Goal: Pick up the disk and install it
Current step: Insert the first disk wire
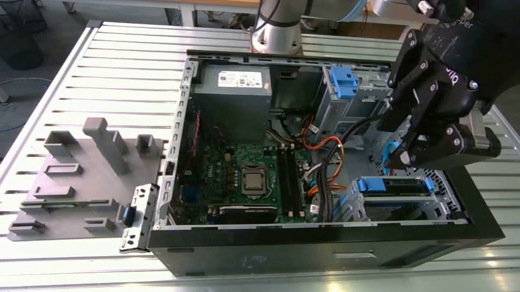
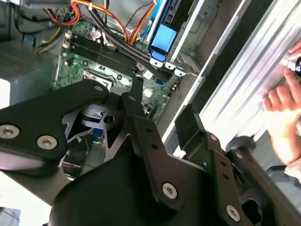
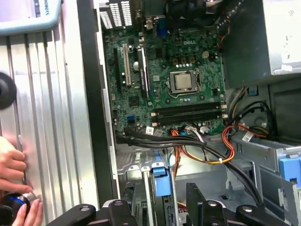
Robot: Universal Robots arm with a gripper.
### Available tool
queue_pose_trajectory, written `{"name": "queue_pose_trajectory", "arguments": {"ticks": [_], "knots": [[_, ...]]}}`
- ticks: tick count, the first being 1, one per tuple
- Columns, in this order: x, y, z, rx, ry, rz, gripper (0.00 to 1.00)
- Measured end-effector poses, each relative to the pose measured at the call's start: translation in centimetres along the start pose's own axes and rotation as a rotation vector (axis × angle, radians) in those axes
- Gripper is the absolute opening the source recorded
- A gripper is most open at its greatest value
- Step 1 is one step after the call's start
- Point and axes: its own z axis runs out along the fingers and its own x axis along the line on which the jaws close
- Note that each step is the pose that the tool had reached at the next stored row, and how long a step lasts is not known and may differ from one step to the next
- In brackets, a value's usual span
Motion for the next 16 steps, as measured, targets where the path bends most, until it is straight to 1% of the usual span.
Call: {"name": "queue_pose_trajectory", "arguments": {"ticks": [2,8,10,13,16], "knots": [[0.00,-0.01,0.02,-0.0008,0.0002,-0.021,0.55],[-0.03,-0.08,0.06,-0.0010,-0.0003,-0.025,0.55],[-0.09,-0.37,0.12,-0.0011,-0.0002,-0.027,0.55],[-0.21,-0.99,0.24,-0.0011,0.0003,-0.029,0.55],[-0.33,-1.60,0.53,-0.0015,0.0003,-0.030,0.55]]}}
